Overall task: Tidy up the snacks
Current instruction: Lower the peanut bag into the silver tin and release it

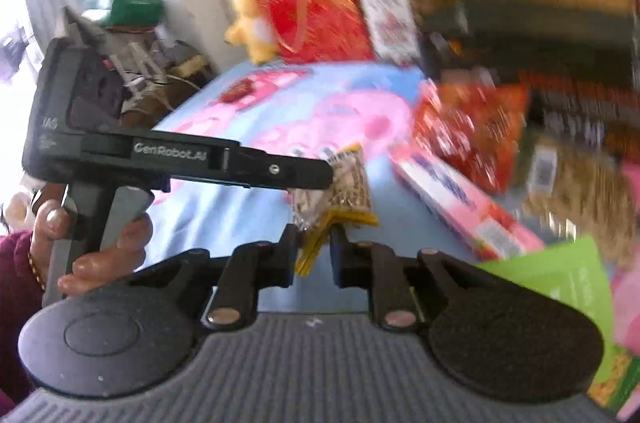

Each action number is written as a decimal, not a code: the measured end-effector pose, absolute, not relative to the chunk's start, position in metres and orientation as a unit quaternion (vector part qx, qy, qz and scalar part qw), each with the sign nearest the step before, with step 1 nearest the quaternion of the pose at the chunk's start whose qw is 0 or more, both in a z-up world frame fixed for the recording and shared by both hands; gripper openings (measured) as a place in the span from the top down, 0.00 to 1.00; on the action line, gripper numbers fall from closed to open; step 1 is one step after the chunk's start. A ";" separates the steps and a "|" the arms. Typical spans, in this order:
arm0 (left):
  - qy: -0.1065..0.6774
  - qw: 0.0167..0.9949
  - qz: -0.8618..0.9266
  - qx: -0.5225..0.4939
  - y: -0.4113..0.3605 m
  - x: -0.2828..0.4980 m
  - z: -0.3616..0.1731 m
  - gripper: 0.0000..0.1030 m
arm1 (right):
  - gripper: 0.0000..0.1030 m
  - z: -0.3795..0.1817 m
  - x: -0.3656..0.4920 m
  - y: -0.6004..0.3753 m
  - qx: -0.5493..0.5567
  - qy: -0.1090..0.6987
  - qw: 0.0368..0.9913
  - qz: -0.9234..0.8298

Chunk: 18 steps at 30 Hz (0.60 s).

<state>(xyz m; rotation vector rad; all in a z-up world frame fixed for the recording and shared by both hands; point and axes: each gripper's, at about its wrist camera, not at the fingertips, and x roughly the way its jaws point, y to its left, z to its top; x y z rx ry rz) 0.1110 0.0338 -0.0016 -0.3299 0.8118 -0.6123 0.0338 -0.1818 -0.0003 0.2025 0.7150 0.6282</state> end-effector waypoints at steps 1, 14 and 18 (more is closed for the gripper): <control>0.380 0.862 -0.295 -0.162 0.033 0.111 0.008 0.63 | 0.81 0.008 0.031 -0.183 0.090 0.328 0.889 0.306; 0.323 0.898 -0.289 -0.080 -0.081 0.219 0.067 0.63 | 0.75 0.069 0.119 -0.273 0.116 0.273 0.928 0.225; 0.319 0.907 -0.263 -0.085 -0.077 0.225 0.057 0.63 | 0.60 0.057 0.141 -0.290 0.109 0.308 0.927 0.186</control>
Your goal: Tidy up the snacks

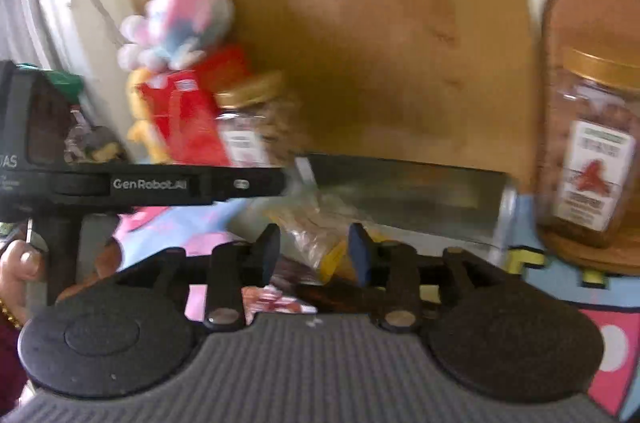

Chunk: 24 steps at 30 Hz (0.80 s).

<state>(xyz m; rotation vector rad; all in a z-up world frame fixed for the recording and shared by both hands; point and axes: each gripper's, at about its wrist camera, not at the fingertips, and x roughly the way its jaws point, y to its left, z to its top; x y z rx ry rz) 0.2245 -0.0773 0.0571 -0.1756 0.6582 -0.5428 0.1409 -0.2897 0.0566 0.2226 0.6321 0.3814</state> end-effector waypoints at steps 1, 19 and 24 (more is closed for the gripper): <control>0.311 0.904 -0.275 -0.100 -0.069 0.219 0.059 0.63 | 0.60 0.056 0.133 -0.299 0.122 0.303 0.926 0.188; 0.421 0.807 -0.412 -0.040 -0.184 0.145 0.003 0.41 | 0.42 -0.001 -0.024 -0.346 0.108 0.291 0.942 0.128; 0.429 0.803 -0.412 -0.033 -0.201 0.148 -0.015 0.48 | 0.43 -0.018 0.002 -0.341 0.095 0.300 0.940 0.129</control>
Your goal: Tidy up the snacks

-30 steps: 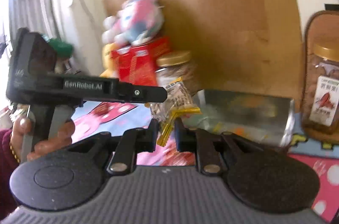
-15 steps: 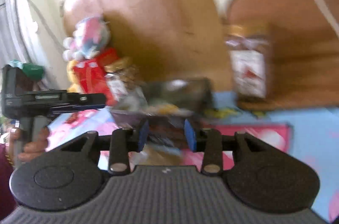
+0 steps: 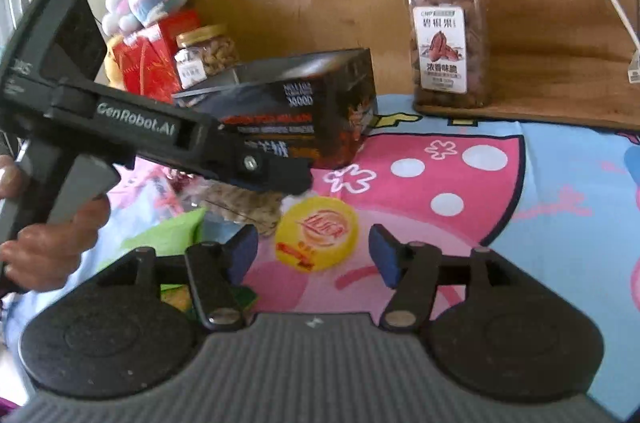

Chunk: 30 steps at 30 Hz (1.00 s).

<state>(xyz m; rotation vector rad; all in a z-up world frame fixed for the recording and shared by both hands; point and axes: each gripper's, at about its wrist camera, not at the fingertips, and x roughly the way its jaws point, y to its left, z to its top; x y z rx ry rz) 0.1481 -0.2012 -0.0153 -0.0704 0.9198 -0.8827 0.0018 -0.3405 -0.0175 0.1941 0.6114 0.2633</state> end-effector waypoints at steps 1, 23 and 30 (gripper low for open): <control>0.427 0.799 -0.421 -0.038 -0.201 0.147 -0.014 0.55 | 0.57 -0.021 0.005 -0.340 0.095 0.305 0.938 0.131; 0.365 0.857 -0.349 -0.097 -0.181 0.248 0.044 0.62 | 0.52 0.041 0.136 -0.299 -0.030 0.252 0.959 0.128; 0.336 0.859 -0.364 -0.132 -0.144 0.218 0.054 0.62 | 0.46 0.055 0.090 -0.311 0.014 0.200 0.972 0.121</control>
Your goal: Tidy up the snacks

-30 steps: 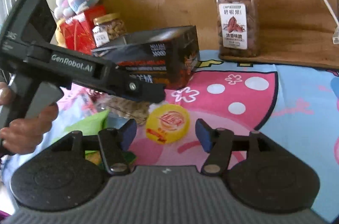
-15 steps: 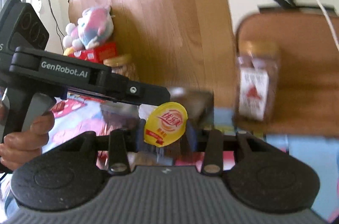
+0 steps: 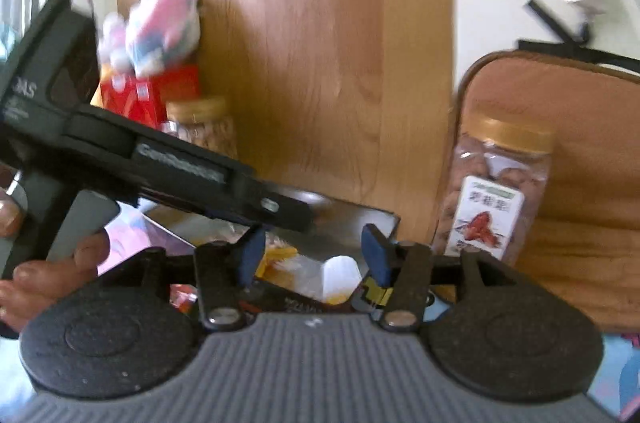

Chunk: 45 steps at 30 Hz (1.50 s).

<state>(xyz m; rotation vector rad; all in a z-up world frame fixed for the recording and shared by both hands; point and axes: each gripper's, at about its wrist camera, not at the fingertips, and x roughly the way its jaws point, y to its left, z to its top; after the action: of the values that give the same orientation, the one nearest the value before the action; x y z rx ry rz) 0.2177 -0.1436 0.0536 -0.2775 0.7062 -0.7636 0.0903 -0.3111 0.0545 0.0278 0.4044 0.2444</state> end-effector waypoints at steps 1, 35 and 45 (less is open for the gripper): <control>0.326 0.859 -0.370 -0.139 -0.131 0.209 0.059 0.62 | 0.46 0.056 0.078 -0.314 0.031 0.195 0.973 0.122; 0.391 0.846 -0.349 -0.098 -0.025 0.046 -0.032 0.54 | 0.62 0.014 -0.047 -0.294 0.262 0.276 0.899 0.217; 0.387 0.849 -0.350 -0.081 -0.028 0.044 -0.030 0.54 | 0.86 -0.046 -0.029 -0.295 0.424 0.332 0.811 0.229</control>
<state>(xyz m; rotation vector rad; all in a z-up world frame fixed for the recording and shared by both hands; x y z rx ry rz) 0.0443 -0.0278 -0.0297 -0.1700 0.8158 -0.7376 -0.0294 -0.2948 -0.0456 0.9049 0.7102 0.4899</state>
